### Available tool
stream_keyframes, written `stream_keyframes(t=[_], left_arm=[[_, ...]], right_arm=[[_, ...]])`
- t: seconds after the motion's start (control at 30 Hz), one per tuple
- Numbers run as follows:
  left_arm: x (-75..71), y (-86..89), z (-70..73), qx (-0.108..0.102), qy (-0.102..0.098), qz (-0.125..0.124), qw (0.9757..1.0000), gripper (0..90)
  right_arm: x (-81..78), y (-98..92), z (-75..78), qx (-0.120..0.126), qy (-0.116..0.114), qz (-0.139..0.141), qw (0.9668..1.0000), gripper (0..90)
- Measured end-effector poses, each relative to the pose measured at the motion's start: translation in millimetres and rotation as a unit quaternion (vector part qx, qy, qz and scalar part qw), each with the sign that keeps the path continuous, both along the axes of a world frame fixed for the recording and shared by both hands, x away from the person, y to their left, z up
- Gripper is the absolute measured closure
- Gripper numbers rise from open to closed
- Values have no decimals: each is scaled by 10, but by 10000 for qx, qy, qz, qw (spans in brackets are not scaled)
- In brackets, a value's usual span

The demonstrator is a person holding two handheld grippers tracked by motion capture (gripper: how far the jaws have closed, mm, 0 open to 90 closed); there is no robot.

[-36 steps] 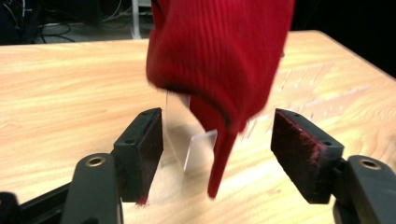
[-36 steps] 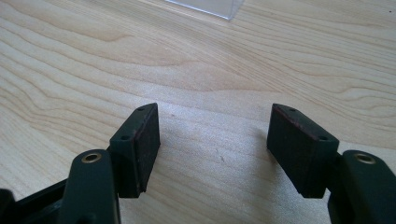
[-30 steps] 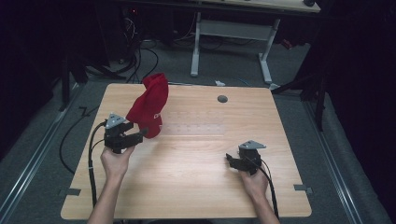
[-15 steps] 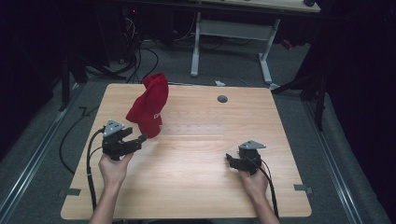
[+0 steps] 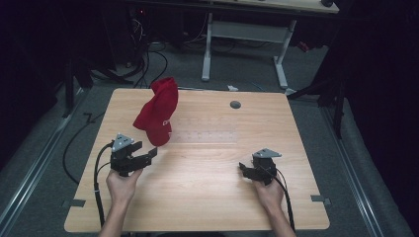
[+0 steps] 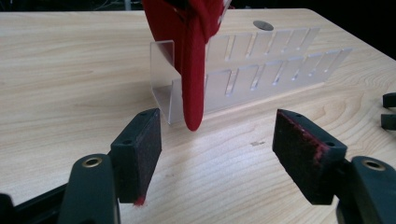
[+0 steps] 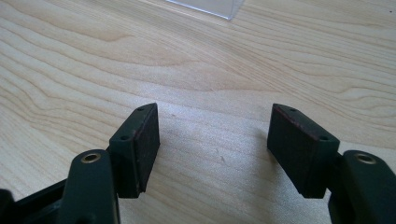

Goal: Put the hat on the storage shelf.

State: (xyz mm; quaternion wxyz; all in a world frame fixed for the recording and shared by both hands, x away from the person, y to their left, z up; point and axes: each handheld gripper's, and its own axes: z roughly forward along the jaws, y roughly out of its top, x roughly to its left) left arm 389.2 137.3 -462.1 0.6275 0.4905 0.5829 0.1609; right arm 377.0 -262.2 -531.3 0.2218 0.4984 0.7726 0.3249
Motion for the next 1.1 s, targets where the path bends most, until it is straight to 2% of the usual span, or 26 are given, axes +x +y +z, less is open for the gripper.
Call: stream_keyframes(t=[0.73, 1.1], left_arm=[[-72, 4, -379, 84, 343, 138, 9993, 323], [-75, -51, -537, 336, 444, 123, 9984, 322]], right_arm=[[-1, 1, 0, -1, 2, -2, 10000, 345], [-2, 2, 0, 4, 5, -9, 10000, 344]])
